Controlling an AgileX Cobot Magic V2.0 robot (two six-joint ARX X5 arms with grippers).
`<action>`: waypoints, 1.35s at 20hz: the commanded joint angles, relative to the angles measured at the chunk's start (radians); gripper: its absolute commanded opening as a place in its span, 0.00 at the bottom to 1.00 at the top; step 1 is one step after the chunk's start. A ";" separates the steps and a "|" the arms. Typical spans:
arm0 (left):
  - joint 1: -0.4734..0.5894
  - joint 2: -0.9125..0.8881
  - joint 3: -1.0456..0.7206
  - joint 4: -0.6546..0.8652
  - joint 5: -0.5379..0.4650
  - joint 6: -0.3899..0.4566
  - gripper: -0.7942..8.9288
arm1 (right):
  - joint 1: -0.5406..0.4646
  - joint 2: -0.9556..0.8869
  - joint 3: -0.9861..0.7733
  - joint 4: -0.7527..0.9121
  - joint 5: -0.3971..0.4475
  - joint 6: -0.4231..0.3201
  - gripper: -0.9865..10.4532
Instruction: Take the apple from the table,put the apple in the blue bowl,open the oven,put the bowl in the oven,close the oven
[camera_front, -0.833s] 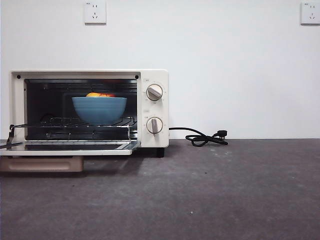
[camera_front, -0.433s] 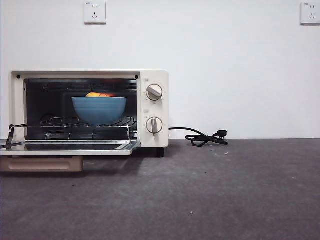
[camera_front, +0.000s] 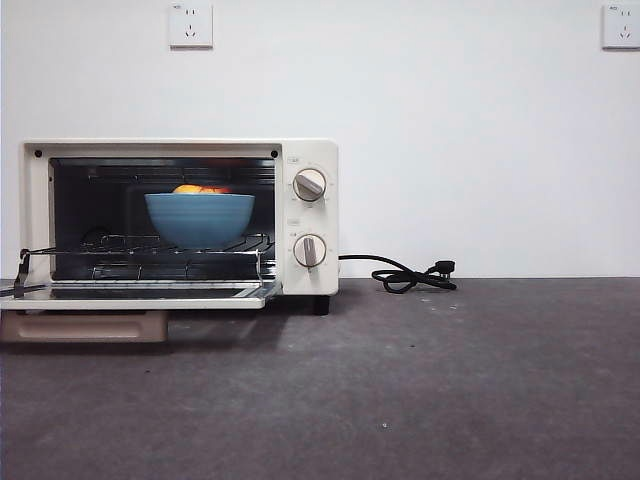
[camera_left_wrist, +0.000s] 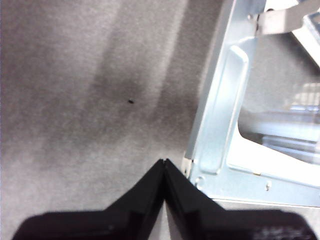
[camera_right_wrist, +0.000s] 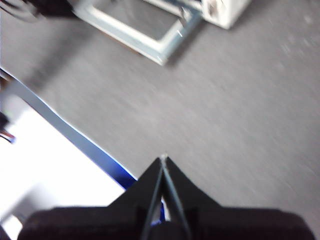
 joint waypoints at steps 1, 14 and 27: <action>0.001 0.008 -0.011 0.013 0.069 -0.011 0.07 | 0.001 -0.005 -0.007 0.039 -0.028 0.013 0.08; 0.001 -0.014 -0.006 0.130 0.358 -0.167 0.07 | 0.001 -0.005 -0.007 0.071 -0.028 0.020 0.08; -0.002 -0.120 0.046 0.326 0.366 -0.389 0.07 | 0.001 -0.004 -0.007 0.103 -0.028 0.019 0.08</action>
